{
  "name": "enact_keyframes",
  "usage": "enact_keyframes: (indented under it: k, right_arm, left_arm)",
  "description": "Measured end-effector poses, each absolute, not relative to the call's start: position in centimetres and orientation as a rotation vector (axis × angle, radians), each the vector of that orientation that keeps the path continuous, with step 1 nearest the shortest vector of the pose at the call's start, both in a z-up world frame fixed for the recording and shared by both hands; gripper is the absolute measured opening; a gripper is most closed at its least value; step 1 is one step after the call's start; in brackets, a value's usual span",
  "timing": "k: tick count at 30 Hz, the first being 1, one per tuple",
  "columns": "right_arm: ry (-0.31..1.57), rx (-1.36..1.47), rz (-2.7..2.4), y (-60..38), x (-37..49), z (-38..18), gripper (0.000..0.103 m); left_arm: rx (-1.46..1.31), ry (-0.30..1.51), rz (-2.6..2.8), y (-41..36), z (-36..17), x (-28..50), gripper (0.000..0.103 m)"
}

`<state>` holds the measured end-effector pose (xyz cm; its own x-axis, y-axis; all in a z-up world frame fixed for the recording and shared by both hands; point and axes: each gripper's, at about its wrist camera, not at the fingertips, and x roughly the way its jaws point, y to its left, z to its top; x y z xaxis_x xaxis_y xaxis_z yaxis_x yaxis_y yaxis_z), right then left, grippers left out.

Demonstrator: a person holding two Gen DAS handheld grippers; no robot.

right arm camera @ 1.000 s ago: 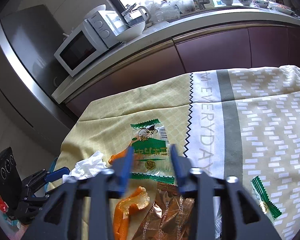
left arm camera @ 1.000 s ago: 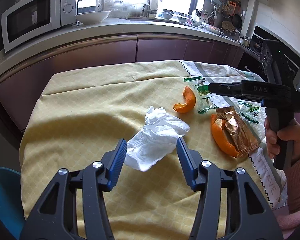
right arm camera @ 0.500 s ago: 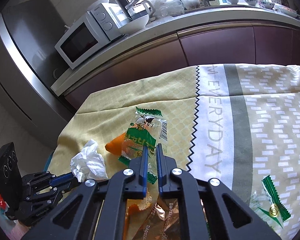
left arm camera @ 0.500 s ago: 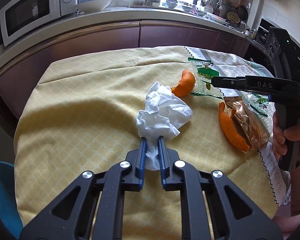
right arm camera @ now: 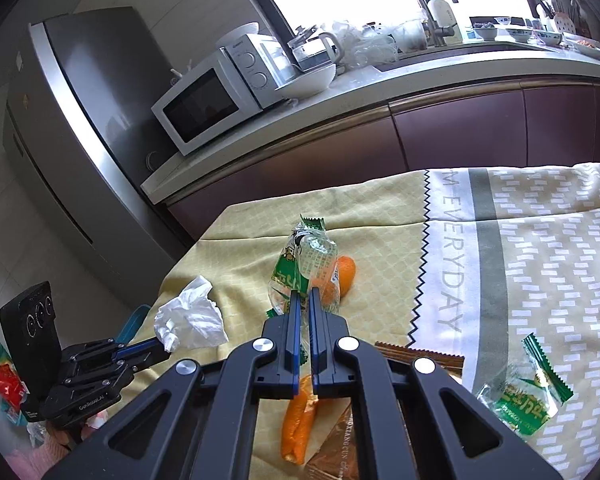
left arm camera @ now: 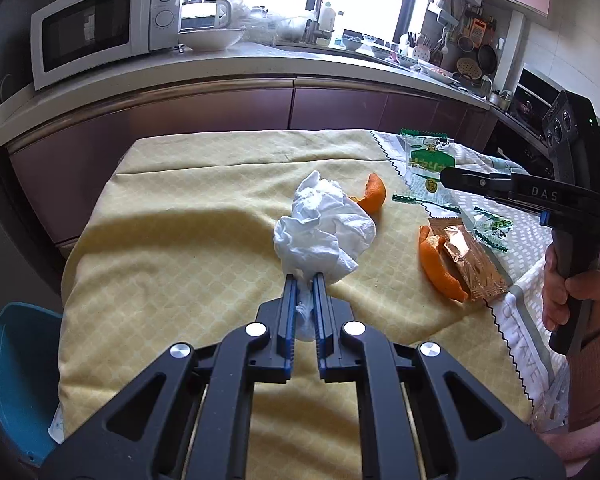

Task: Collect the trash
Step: 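Carry the tissue with the left gripper while the right gripper carries the wrapper to the bin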

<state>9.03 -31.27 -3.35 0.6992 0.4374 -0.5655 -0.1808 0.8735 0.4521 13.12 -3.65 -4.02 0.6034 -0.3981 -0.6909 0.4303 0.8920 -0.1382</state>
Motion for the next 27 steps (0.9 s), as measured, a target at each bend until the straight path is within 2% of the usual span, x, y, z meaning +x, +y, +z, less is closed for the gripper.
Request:
enact_keyframes:
  k: [27]
  right_arm:
    - [0.767, 0.291, 0.712, -15.8, 7.1, -2.3, 0.003]
  left_arm:
    - [-0.078, 0.702, -0.216, 12.7, -1.7, 4.3, 0.009]
